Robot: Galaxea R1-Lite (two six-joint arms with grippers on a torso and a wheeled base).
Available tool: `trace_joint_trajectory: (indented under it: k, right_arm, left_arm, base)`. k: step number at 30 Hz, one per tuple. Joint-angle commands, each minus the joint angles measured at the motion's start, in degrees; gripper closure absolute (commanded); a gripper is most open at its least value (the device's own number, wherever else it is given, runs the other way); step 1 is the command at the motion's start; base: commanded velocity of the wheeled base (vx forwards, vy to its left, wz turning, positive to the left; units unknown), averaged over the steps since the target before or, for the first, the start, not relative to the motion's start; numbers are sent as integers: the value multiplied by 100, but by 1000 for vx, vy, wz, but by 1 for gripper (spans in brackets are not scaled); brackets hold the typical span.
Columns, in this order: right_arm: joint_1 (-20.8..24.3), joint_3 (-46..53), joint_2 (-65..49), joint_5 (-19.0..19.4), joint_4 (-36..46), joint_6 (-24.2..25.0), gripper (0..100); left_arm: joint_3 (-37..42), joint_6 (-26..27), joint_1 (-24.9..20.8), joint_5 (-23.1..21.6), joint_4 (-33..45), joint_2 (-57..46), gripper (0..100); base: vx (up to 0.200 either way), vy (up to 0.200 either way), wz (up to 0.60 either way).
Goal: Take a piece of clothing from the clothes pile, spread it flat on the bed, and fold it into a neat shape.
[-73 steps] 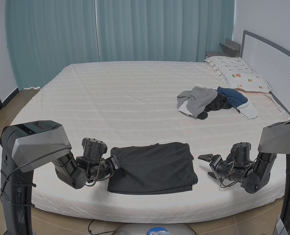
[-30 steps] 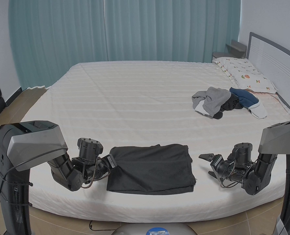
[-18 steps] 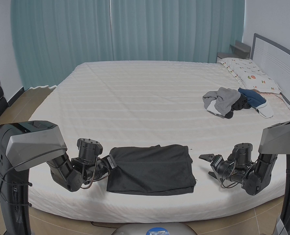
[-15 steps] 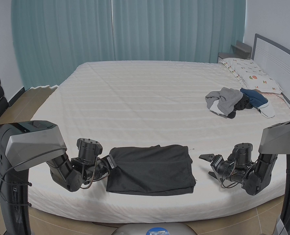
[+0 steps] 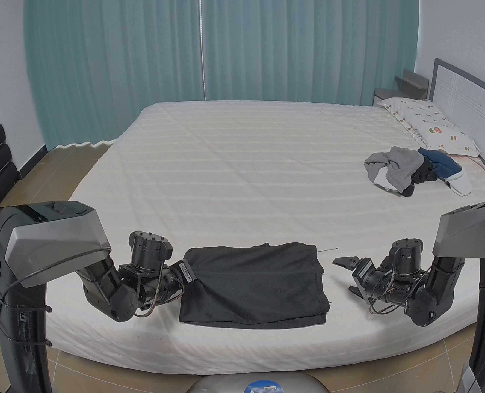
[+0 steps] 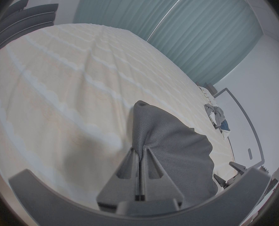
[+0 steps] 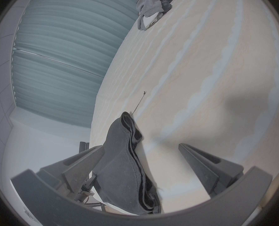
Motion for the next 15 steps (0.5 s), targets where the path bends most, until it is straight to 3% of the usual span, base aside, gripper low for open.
trace_joint_trajectory:
  k: [1, 13, 14, 15]
  right_arm:
    - [-1, 1, -3, 1, -4, 0, 0]
    - [-1, 10, -3, -7, -4, 0, 0]
    - [8, 19, -3, -7, -4, 0, 0]
    - [8, 19, -3, -7, -4, 0, 0]
  left_arm:
    - [37, -3, -6, 4, -13, -31, 100]
    - [213, 6, -86, -13, -31, -40, 100]
    - [221, 6, -86, -22, -31, -58, 0]
    - [221, 6, -94, -22, -31, -75, 0]
  base:
    - [0, 0, 0]
    - [0, 0, 0]
    - [0, 0, 0]
    - [0, 0, 0]
